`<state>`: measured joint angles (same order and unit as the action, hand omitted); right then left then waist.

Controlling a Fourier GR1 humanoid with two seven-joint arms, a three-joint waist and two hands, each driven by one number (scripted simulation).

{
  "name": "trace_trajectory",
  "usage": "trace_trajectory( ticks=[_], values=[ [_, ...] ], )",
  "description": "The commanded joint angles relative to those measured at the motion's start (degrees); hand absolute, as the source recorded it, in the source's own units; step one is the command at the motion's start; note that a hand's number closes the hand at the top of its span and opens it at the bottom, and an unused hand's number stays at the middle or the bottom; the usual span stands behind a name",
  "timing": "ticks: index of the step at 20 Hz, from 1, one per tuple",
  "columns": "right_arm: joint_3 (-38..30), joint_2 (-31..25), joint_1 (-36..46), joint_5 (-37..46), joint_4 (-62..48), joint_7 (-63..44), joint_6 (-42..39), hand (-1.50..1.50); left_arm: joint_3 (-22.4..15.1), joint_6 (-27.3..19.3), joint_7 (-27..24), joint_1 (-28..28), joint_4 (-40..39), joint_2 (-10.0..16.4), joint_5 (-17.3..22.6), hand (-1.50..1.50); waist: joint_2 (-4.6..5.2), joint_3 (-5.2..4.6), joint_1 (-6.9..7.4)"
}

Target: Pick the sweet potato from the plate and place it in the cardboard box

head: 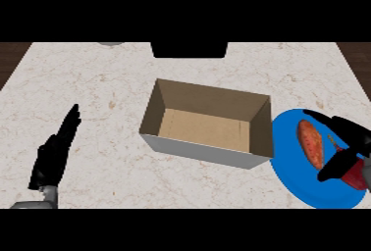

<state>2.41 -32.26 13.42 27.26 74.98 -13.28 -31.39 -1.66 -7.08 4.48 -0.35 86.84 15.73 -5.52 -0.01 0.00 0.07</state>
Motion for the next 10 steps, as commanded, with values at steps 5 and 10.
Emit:
trace_trajectory(
  ticks=[5, 10],
  values=[
    [-0.3, 4.2, 2.3, 5.9, -5.0, 2.2, 0.1, -1.50, 1.8, 1.5, -2.5, -0.9, -3.4, -2.3, -2.1, 0.00, 0.06, -0.01, 0.11],
    [-1.6, 4.0, -0.7, 7.3, -9.4, 8.8, 2.0, 1.50, 2.0, 3.1, 4.2, 3.0, 8.0, -1.1, -1.9, 0.00, 0.03, 0.04, 0.34]
  ],
)
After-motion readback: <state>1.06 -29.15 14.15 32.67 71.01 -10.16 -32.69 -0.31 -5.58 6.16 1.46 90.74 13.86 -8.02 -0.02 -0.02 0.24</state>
